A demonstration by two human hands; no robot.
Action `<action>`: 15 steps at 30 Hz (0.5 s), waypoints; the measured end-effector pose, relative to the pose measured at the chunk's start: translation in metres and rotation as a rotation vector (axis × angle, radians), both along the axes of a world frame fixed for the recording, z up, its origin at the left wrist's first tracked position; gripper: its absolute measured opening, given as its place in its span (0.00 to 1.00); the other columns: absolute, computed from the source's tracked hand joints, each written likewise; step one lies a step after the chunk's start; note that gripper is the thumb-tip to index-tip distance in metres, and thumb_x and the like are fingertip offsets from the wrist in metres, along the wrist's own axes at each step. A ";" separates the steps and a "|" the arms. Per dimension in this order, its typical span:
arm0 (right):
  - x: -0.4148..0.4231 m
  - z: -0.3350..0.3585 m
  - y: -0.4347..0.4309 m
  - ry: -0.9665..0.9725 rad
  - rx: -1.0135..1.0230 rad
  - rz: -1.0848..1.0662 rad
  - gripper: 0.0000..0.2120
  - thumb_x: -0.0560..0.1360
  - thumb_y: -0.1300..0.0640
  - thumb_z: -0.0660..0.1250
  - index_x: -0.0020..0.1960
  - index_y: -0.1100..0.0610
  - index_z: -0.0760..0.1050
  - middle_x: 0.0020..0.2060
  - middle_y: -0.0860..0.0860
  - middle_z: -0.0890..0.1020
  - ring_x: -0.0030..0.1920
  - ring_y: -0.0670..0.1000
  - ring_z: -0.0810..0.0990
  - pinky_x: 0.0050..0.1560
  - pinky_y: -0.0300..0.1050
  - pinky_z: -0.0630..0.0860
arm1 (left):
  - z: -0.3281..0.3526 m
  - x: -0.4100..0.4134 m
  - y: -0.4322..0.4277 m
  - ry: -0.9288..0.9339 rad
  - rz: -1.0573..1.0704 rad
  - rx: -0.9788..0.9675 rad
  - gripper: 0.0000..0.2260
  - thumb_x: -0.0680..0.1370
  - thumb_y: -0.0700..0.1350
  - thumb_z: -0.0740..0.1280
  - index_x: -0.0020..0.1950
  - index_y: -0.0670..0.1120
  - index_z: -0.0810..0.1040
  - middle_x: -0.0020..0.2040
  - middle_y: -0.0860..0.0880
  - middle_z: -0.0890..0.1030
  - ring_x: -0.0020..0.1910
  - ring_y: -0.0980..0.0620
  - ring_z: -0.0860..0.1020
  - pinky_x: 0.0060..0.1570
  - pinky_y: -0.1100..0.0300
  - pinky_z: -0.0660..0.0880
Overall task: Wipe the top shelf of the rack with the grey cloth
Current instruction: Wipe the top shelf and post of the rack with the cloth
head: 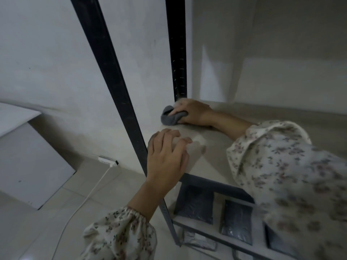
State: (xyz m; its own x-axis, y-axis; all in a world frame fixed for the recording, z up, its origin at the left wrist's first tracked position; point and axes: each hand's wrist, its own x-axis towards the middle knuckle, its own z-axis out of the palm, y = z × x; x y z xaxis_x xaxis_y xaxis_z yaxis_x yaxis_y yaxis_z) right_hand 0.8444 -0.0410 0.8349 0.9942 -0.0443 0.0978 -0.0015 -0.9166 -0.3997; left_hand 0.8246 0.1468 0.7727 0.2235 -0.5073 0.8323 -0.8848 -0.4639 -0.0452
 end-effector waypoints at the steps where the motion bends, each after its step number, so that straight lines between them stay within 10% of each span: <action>1: -0.008 0.006 0.005 0.078 0.032 0.054 0.17 0.74 0.61 0.66 0.62 0.51 0.76 0.56 0.51 0.78 0.53 0.45 0.73 0.53 0.28 0.69 | -0.003 0.002 0.002 -0.048 0.008 -0.018 0.09 0.72 0.42 0.63 0.50 0.48 0.79 0.53 0.43 0.77 0.58 0.44 0.69 0.64 0.50 0.62; 4: -0.018 0.024 0.004 0.262 0.101 0.126 0.19 0.73 0.65 0.67 0.63 0.53 0.75 0.54 0.46 0.76 0.53 0.43 0.72 0.48 0.20 0.65 | -0.007 0.010 0.009 -0.164 0.018 -0.066 0.09 0.73 0.42 0.63 0.52 0.49 0.75 0.57 0.45 0.69 0.62 0.43 0.67 0.70 0.50 0.57; 10: -0.005 0.005 0.021 0.042 0.052 -0.008 0.17 0.74 0.57 0.66 0.61 0.47 0.76 0.57 0.52 0.78 0.57 0.52 0.75 0.58 0.46 0.71 | 0.006 0.027 0.011 -0.243 -0.029 -0.278 0.12 0.76 0.39 0.61 0.57 0.51 0.72 0.57 0.45 0.64 0.68 0.46 0.60 0.68 0.47 0.60; 15: -0.026 0.034 0.021 0.329 0.129 0.127 0.19 0.72 0.67 0.66 0.60 0.53 0.77 0.53 0.45 0.76 0.52 0.43 0.72 0.50 0.23 0.66 | 0.016 0.047 0.013 -0.167 -0.167 -0.416 0.27 0.72 0.32 0.65 0.65 0.50 0.59 0.70 0.47 0.52 0.77 0.49 0.47 0.69 0.43 0.64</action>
